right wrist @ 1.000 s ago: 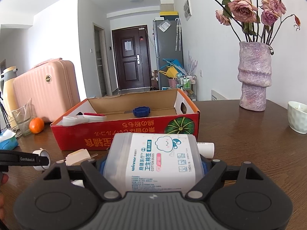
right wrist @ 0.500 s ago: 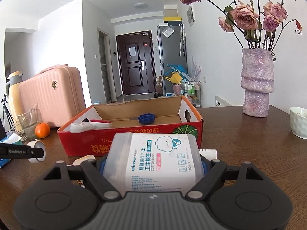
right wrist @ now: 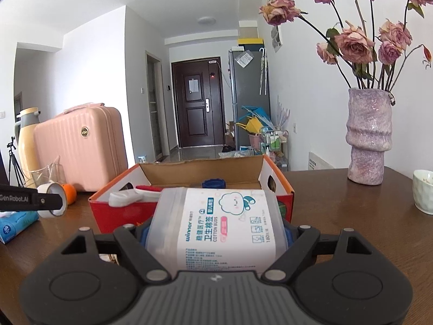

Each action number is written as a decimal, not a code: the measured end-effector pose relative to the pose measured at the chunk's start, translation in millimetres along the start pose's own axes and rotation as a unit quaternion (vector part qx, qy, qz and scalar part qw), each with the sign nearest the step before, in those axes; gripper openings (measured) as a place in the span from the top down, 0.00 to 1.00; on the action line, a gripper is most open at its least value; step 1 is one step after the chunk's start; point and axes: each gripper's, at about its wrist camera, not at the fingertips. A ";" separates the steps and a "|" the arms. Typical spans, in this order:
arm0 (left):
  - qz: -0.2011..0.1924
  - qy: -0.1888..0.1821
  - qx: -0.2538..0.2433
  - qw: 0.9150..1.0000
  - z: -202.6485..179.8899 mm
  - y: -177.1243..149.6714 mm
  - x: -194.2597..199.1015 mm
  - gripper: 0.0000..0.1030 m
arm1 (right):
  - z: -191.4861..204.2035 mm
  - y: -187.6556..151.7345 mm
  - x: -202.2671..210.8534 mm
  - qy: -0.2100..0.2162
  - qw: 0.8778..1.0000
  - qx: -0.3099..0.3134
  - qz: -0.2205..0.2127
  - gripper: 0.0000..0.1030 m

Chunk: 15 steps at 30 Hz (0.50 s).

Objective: Organize rigid objects
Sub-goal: 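Carry the tape roll and cotton-pad box over the red box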

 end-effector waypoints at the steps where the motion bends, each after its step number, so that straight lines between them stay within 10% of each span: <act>1: -0.001 -0.001 0.001 1.000 -1.9 1.1 -0.2 0.76 | 0.4 1.8 -1.1 0.001 1.000 0.000 -0.002 0.21; 15: -0.020 -0.012 0.020 1.000 -28.7 23.9 -22.1 0.76 | -1.1 25.9 -19.1 0.003 0.999 -0.023 -0.030 0.21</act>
Point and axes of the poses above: each gripper's, at about its wrist camera, not at the fingertips, and x roughly against the way its jaws point, z to its left, y to its top, and after that the axes turned 6 degrees about x, right-handed
